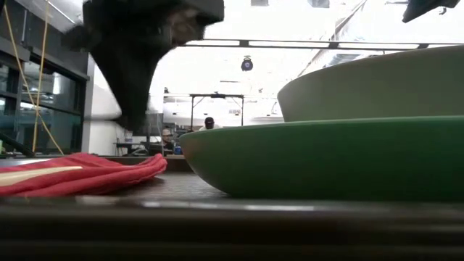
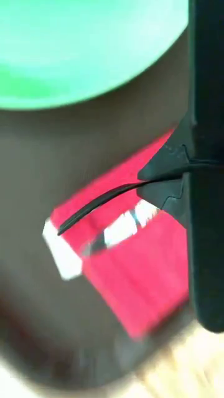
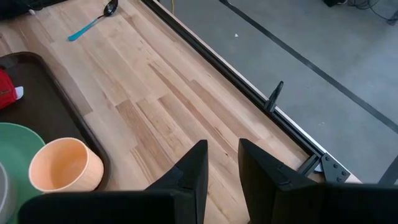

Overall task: Set up tray
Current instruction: Adjust the blue fork on the red napkin

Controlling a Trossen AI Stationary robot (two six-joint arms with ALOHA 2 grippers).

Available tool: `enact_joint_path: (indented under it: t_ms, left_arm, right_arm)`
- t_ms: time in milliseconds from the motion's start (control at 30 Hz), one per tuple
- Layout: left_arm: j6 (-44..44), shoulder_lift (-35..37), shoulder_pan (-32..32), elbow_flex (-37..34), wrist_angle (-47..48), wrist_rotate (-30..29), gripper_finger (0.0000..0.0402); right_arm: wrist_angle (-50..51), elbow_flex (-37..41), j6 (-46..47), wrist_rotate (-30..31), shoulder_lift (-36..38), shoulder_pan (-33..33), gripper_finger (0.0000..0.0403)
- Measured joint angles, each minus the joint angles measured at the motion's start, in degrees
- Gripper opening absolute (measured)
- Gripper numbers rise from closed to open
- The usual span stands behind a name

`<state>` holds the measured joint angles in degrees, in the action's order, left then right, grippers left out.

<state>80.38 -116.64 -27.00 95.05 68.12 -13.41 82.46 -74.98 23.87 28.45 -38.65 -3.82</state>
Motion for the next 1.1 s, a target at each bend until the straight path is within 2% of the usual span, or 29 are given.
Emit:
enact_joint_path:
  t_ms: [133,267,433,700,1100]
  left_arm:
    - [3.83,0.11,0.00,3.44,11.40,-0.92,0.0012]
    - [8.38,-0.02,-0.02,3.64,18.08,-0.38,0.0012]
    - [12.89,-2.47,0.00,3.64,18.84,0.73,0.0012]
    - [16.14,-7.61,0.00,3.60,17.11,6.65,0.0012]
    - [16.33,-9.07,3.11,5.13,18.52,6.93,0.0012]
  right_arm:
    - [0.00,0.00,-0.69,0.24,0.00,-0.01,0.0067]
    - [-0.01,0.00,-1.06,0.57,0.00,-0.02,0.0067]
    - [-0.09,0.00,-3.02,0.57,0.00,-0.02,0.0067]
    - [-0.46,0.00,-8.12,0.38,0.00,-0.01,0.0067]
    - [-0.46,0.00,-14.02,0.09,0.00,0.00,0.0067]
